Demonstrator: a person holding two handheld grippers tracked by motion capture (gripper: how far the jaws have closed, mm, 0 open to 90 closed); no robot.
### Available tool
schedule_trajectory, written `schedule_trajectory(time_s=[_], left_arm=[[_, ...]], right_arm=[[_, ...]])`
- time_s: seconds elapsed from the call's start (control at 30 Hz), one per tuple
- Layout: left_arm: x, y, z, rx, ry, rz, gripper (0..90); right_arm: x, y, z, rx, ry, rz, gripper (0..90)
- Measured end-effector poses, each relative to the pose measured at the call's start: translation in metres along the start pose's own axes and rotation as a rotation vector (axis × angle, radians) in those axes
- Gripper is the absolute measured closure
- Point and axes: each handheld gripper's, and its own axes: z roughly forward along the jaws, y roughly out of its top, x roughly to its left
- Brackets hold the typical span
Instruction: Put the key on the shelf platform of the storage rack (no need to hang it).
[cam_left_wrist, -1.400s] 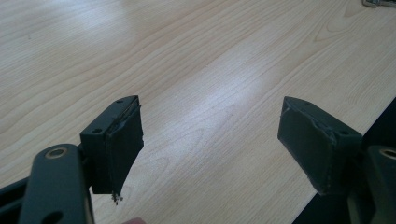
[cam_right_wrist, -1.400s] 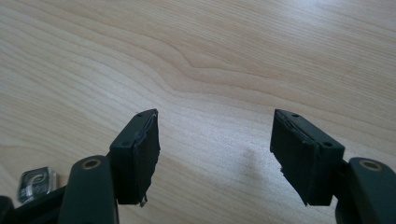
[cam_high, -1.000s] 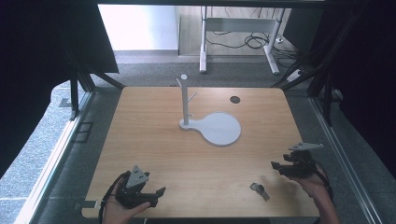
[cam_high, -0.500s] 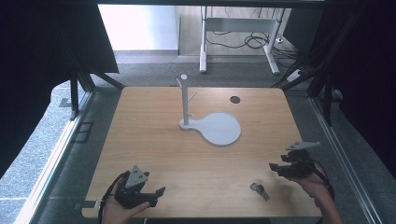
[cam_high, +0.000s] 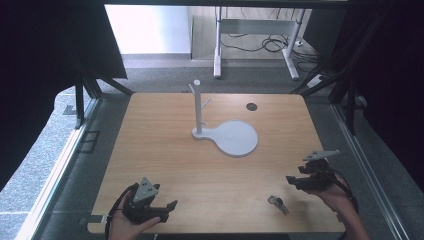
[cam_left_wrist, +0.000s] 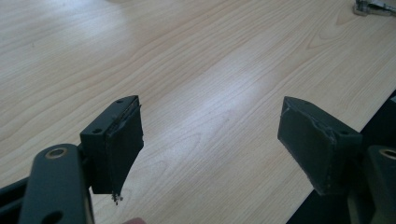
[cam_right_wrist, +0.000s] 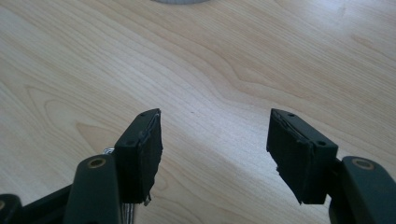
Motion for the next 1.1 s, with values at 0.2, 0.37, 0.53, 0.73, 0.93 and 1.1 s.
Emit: schedule_trajectory(time_s=[0.2, 0.37, 0.53, 0.73, 0.93, 1.1], left_arm=[[-0.001, 0.000, -0.001, -0.002, -0.001, 0.003, 22.5], [0.001, 0.000, -0.001, -0.005, 0.002, 0.000, 22.6], [0.002, -0.001, -0.001, -0.004, -0.001, -0.002, 22.6], [0.002, -0.001, -0.001, -0.006, -0.003, -0.004, 22.6], [0.002, -0.001, 0.000, -0.001, -0.004, -0.001, 22.6], [0.002, -0.001, 0.000, -0.002, -0.004, -0.004, 22.6]], right_arm=[[0.008, 0.003, 0.000, 0.023, 0.002, -0.031, 35.5], [0.017, 0.005, 0.003, 0.040, 0.015, -0.061, 35.4], [0.020, 0.005, 0.008, 0.060, 0.023, -0.061, 35.4], [0.024, 0.006, 0.012, 0.094, 0.034, -0.071, 35.5], [0.027, 0.007, 0.013, 0.099, 0.032, -0.076, 35.6], [0.031, 0.003, 0.016, 0.104, 0.037, -0.083, 35.8]])
